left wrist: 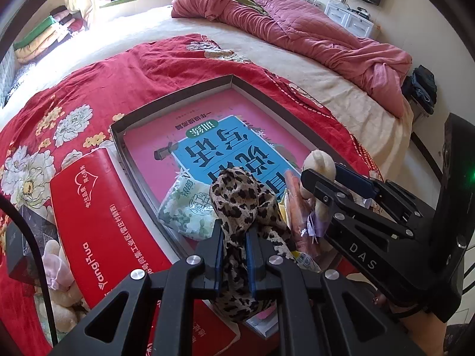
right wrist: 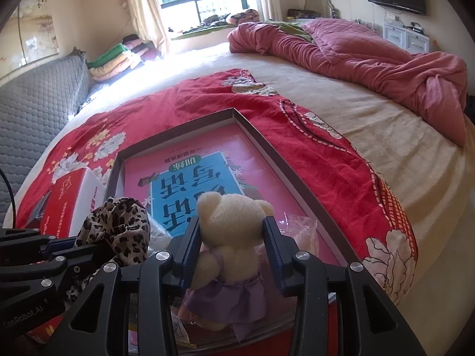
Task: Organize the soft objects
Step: 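Lower the scrunchie and teddy bear into the pink box and open both tools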
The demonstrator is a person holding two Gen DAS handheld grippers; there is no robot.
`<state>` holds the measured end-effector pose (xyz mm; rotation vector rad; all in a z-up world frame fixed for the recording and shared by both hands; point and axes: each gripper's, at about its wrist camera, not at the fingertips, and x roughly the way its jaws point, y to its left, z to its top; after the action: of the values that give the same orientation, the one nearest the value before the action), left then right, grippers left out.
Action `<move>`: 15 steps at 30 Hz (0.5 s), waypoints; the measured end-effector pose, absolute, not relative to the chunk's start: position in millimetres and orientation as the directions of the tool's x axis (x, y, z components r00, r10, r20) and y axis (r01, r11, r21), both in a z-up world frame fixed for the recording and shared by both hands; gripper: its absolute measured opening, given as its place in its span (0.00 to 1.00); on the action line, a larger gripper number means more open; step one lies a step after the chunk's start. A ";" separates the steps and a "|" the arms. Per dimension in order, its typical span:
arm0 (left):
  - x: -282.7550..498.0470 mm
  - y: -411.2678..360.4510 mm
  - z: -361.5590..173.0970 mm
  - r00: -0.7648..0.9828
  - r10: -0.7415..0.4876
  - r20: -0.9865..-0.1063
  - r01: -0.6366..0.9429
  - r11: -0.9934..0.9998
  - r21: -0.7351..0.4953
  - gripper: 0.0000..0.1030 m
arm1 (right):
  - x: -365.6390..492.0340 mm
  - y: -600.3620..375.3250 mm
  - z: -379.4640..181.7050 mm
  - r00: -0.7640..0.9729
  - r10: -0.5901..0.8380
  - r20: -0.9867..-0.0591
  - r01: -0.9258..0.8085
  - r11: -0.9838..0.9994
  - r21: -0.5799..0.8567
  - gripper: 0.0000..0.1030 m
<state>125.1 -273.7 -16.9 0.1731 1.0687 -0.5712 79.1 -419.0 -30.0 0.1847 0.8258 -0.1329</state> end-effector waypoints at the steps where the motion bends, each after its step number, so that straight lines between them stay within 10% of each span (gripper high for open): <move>1: 126.3 -274.0 -18.2 0.349 -0.355 -0.867 0.517 0.845 -0.137 0.13 | 78.8 -419.1 -30.0 0.674 -0.047 -0.737 0.191 0.975 0.112 0.43; 15: 134.9 -278.8 -25.3 0.338 -0.327 -0.883 0.502 0.856 -0.125 0.13 | 78.8 -418.3 -34.5 0.685 -0.014 -0.729 0.173 0.975 0.143 0.54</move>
<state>134.9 -278.8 -25.3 0.1809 1.1017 -0.5433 78.8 -418.3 -34.5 0.2069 0.8113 -0.1056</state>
